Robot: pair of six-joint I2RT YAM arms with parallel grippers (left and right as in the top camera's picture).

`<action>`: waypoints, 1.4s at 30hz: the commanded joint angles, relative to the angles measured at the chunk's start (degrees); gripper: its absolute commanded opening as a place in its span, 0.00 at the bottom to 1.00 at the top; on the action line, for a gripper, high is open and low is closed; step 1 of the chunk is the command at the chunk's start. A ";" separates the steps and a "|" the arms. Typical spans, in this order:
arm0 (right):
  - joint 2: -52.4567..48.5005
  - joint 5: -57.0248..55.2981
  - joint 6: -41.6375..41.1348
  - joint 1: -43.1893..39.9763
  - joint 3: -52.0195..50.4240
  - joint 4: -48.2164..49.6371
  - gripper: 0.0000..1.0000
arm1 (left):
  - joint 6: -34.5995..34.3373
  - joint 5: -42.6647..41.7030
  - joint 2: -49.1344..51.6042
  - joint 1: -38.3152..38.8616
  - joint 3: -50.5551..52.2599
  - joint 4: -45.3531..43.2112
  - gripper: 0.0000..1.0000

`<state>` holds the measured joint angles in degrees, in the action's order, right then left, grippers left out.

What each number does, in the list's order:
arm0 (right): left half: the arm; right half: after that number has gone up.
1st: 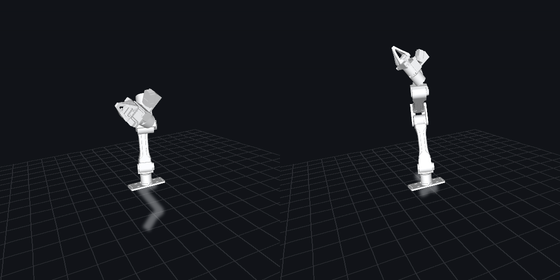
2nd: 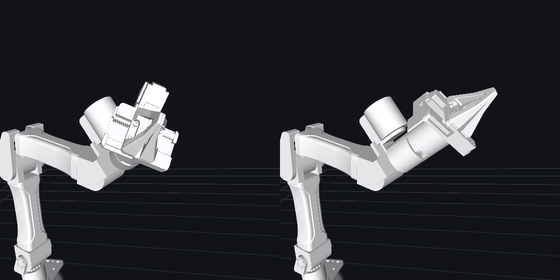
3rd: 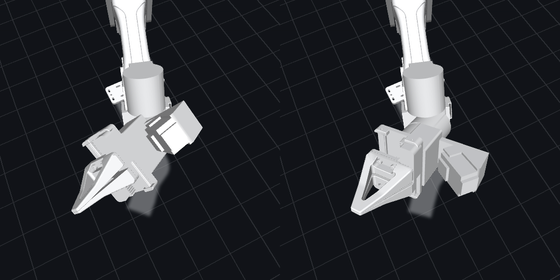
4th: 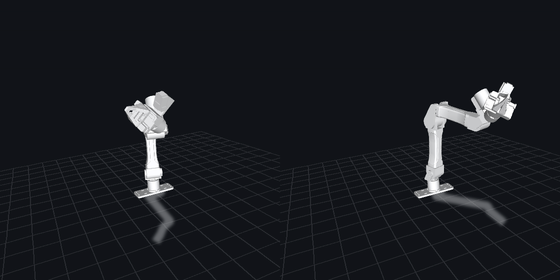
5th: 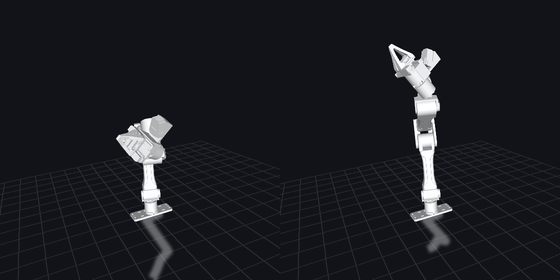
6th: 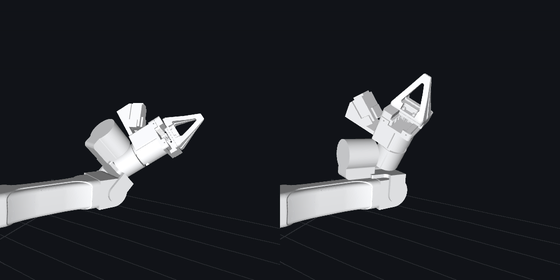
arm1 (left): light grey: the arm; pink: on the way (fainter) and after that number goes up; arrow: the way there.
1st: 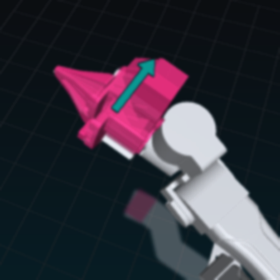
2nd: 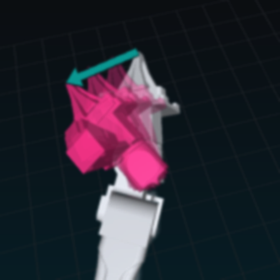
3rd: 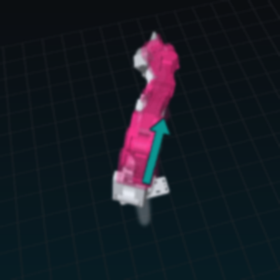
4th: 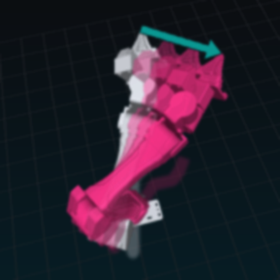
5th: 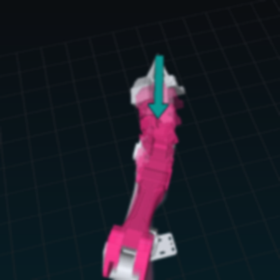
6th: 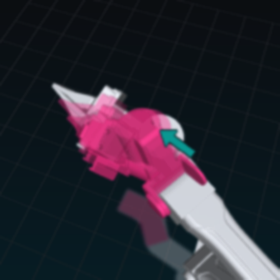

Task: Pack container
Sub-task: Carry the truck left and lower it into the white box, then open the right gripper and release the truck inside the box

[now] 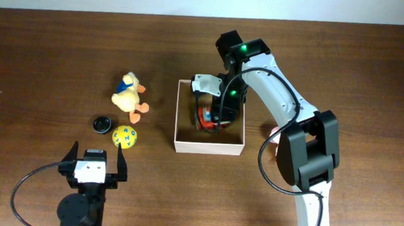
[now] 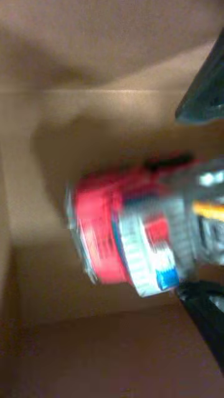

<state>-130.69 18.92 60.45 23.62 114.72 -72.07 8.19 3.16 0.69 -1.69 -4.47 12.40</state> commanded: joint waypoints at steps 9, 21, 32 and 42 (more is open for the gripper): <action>-0.17 -1.16 0.15 -0.07 -0.11 0.15 0.85 | 1.14 -0.66 -0.39 -0.35 0.70 -0.22 0.99; -0.17 -0.22 -5.95 0.04 10.47 -2.78 0.74 | 1.14 -0.66 -0.39 -0.35 0.70 -0.22 0.99; -0.15 4.33 -5.92 0.20 14.14 -12.50 0.33 | 1.11 -0.63 -0.39 -0.35 0.70 -0.22 0.99; -0.15 8.15 -5.92 3.93 14.14 -20.85 0.16 | 1.11 -0.66 -0.39 -0.35 0.70 -0.22 0.99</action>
<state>-130.78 23.79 54.17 25.30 127.66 -90.85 8.19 3.16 0.69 -1.69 -4.47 12.43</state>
